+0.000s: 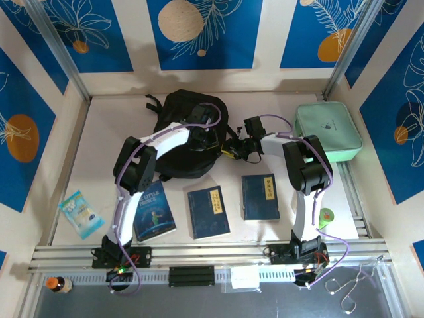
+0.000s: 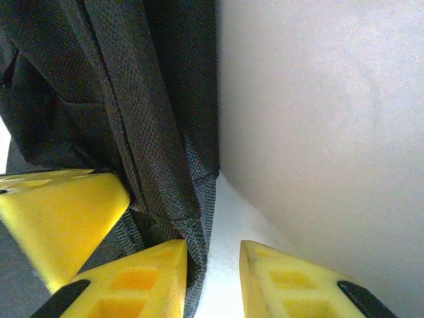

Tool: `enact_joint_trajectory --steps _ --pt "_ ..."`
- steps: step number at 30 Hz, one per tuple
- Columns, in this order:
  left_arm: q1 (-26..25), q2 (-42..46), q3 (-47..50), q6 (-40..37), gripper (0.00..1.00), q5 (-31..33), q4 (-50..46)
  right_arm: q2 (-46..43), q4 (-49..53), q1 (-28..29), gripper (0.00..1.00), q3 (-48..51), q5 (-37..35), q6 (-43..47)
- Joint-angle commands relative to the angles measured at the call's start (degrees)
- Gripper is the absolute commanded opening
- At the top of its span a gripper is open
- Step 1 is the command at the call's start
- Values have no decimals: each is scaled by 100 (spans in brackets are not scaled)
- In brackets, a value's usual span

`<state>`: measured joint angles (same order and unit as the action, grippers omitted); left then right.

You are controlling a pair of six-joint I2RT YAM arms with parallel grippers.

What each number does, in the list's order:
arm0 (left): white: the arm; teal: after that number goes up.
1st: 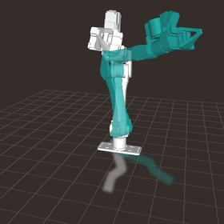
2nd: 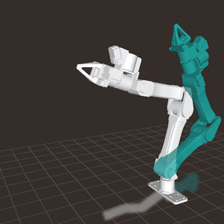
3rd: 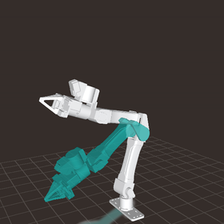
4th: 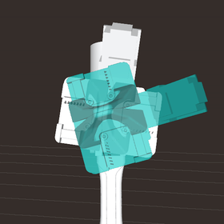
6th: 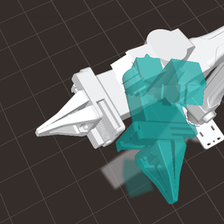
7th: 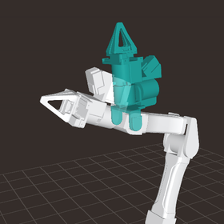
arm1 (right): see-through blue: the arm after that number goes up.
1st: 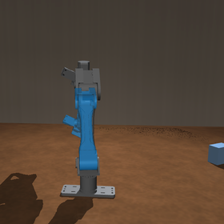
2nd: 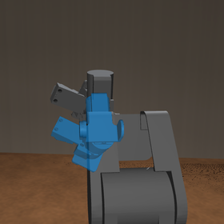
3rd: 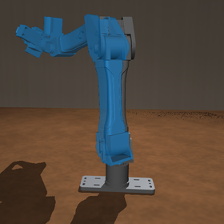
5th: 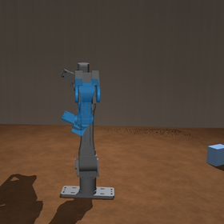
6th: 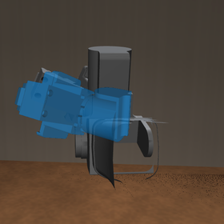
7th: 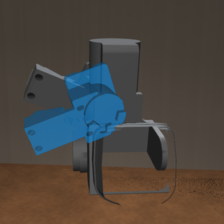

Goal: Pack the student bag
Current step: Unzip the student bag at the top-center of the table.

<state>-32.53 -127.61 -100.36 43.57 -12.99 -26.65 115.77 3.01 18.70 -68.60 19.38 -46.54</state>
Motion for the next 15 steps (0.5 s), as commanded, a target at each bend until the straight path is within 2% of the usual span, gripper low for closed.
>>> enact_joint_trajectory --steps 1,7,15 --pt "-82 65 -139 -191 0 25 -80 -70 163 -88 30 170 154 64" --pt "-95 782 377 -578 0 42 500 -693 -168 -356 42 172 710 84" --pt "-104 1538 1270 -810 0 -10 796 -936 -156 -341 60 124 689 -234"
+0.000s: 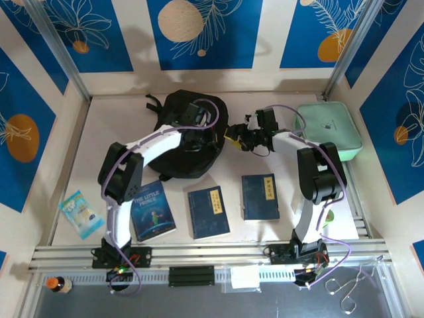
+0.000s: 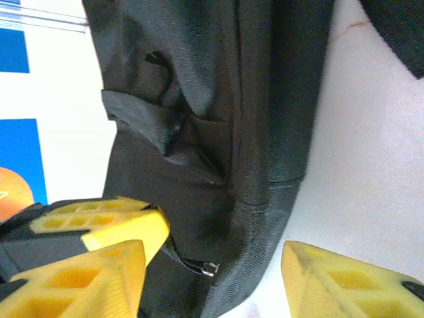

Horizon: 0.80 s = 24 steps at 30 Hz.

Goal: Pack the student bag
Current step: Unzip the student bag at the top-center of the table.

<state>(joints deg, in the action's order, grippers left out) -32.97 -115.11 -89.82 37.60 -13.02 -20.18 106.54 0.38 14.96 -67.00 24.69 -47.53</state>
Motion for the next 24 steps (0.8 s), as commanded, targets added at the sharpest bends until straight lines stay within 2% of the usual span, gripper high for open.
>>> enact_joint_trajectory --steps 1,8,12,18,23,24 --pt "-68 349 297 -248 0 -1 136 34 157 46 61 -77 133 -148" --pt "-93 566 539 -467 0 62 17 449 494 168 61 -479 115 -102" --pt "-100 660 745 -491 0 29 134 723 738 253 57 -775 -9 -91" --pt "-111 774 983 -626 0 -21 135 1132 965 296 36 -1217 -233 -120" --pt "-113 1030 1021 -1327 0 158 -572 1254 1271 350 13 -1528 -721 -62" --pt "-113 1102 1064 -1414 0 204 -694 1247 1289 355 12 -1531 -812 -72"
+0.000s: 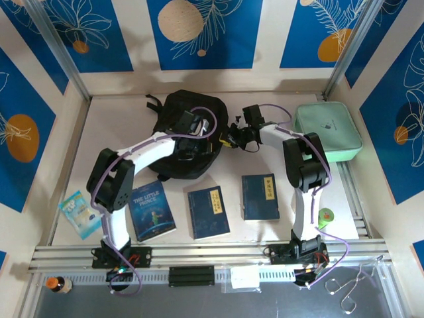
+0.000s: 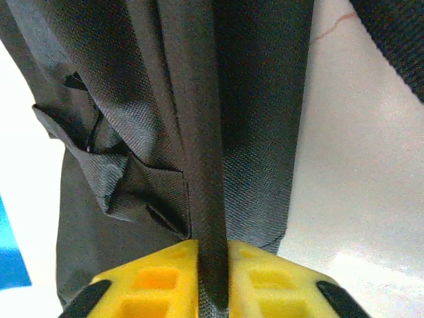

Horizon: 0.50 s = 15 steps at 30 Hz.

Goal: Pack the student bag
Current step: Unzip the student bag at the top-center of the table.

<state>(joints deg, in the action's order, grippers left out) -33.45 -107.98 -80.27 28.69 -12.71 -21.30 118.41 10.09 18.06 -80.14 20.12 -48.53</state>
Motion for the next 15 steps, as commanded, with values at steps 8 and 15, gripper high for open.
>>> enact_joint_trajectory --steps 8,15 --pt "-60 1138 568 -1023 0 656 -1510 -367 -82 83 6 165 -934 -311" --pt "-38 1843 1078 -1637 0 1818 -2176 -559 -216 90 6 323 -1104 -402"
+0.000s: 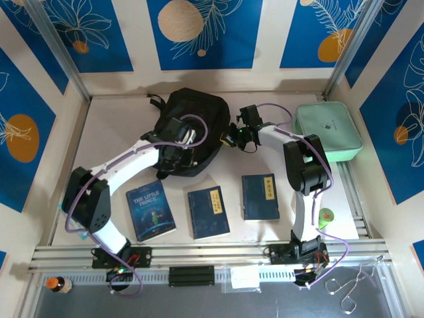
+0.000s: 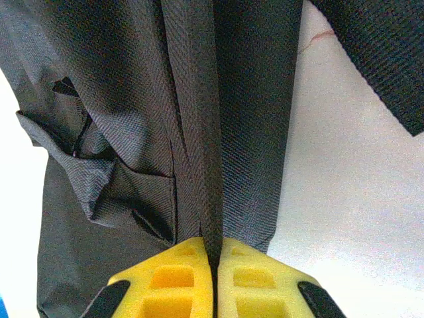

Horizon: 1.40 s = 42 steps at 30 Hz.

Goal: Pack the student bag
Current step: Unzip the student bag at the top-center of the table.

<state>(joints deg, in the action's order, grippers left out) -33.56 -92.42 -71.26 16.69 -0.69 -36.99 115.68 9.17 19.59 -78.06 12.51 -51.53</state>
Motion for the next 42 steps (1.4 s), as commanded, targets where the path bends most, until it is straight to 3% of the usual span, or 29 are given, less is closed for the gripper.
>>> enact_joint_trajectory --steps 1,8,12,19,23,28,36,40,42 --pt "-28 340 230 -499 0 666 -674 -300 -126 -61 6 123 -354 -102" --pt "-1 486 312 -858 0 1167 -985 -430 -125 -85 6 193 -354 -70" --pt "-7 584 274 -992 0 705 -743 -458 -76 -126 8 145 -195 3" --pt "-180 517 108 -672 0 490 141 -1032 -63 -149 53 747 459 -296" --pt "-321 352 28 -724 0 230 280 -1464 179 -96 66 1206 818 -897" --pt "-488 296 33 -813 0 -46 492 -1448 95 398 80 1347 1044 -1323" --pt "-590 551 296 -936 0 -320 987 -904 -343 834 79 1257 899 -1867" --pt "-590 520 311 -914 0 -345 966 -798 -227 899 68 1118 878 -1885" --pt "-590 507 302 -915 0 -336 931 -777 -230 907 57 1148 832 -1931"
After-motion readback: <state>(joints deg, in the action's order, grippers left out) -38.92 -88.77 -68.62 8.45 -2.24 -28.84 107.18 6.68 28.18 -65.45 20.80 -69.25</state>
